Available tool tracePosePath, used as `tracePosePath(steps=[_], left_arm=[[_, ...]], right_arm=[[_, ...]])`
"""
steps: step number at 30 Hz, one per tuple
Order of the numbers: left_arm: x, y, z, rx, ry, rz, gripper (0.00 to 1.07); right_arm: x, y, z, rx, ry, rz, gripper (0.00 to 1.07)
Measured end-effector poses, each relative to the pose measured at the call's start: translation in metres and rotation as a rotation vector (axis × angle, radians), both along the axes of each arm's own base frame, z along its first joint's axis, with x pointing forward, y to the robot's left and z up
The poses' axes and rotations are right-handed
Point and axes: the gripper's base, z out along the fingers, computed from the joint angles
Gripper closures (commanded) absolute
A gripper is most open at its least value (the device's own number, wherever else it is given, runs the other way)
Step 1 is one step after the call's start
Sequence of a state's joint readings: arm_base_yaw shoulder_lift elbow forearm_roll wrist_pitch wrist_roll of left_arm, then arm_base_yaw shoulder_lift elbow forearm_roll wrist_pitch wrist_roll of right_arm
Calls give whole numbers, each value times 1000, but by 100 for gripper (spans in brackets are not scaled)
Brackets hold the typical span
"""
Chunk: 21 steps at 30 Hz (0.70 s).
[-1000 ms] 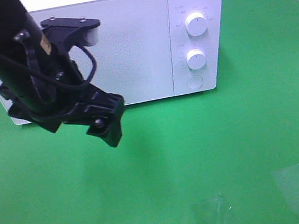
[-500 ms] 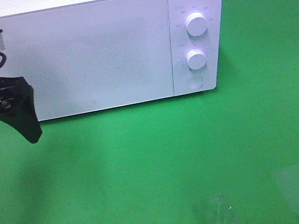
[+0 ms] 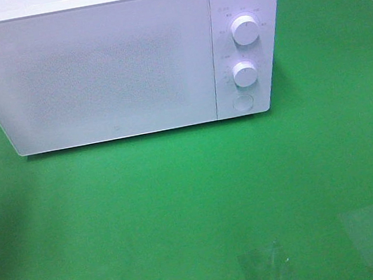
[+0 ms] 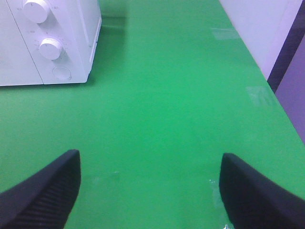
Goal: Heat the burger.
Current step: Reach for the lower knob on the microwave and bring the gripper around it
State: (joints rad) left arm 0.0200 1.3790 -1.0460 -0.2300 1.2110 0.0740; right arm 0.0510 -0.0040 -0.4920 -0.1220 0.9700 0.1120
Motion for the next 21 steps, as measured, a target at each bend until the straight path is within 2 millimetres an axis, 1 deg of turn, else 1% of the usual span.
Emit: tracePosePath(steps=[1, 2, 3, 4, 5, 6, 7, 8, 9, 10, 11, 12, 13, 14, 15, 16, 17, 18, 20, 21], left_arm=[[0, 0, 0, 0, 0, 0, 12], [-18, 6, 7, 4, -37, 24, 12], [-18, 6, 7, 4, -37, 24, 12], [-34, 7, 11, 18, -63, 25, 12], [-34, 7, 11, 18, -63, 25, 12], [-48, 7, 17, 32, -100, 23, 12], [-48, 7, 17, 32, -100, 23, 12], [-64, 8, 21, 49, -153, 23, 12], [-72, 8, 23, 57, -181, 24, 12], [-72, 8, 23, 57, -181, 24, 12], [-86, 8, 27, 66, -245, 29, 12], [-86, 8, 27, 66, -245, 29, 12], [-101, 8, 29, 78, -314, 34, 12], [-101, 8, 29, 78, -314, 34, 12], [-113, 9, 28, 92, -362, 37, 12], [-113, 9, 28, 92, -362, 37, 12], [-128, 9, 26, 104, -418, 40, 12], [-128, 9, 26, 104, -418, 40, 12], [-155, 10, 18, 134, -509, 42, 12], [-155, 10, 18, 134, -509, 42, 12]], right_arm=[[0, 0, 0, 0, 0, 0, 31], [0, 0, 0, 0, 0, 0, 31], [0, 0, 0, 0, 0, 0, 31], [0, 0, 0, 0, 0, 0, 31], [0, 0, 0, 0, 0, 0, 31], [0, 0, 0, 0, 0, 0, 31], [0, 0, 0, 0, 0, 0, 31], [0, 0, 0, 0, 0, 0, 31], [0, 0, 0, 0, 0, 0, 31], [0, 0, 0, 0, 0, 0, 31], [0, 0, 0, 0, 0, 0, 31], [0, 0, 0, 0, 0, 0, 31], [0, 0, 0, 0, 0, 0, 31], [0, 0, 0, 0, 0, 0, 31], [0, 0, 0, 0, 0, 0, 31], [0, 0, 0, 0, 0, 0, 31], [0, 0, 0, 0, 0, 0, 31], [0, 0, 0, 0, 0, 0, 31], [0, 0, 0, 0, 0, 0, 31], [0, 0, 0, 0, 0, 0, 31]])
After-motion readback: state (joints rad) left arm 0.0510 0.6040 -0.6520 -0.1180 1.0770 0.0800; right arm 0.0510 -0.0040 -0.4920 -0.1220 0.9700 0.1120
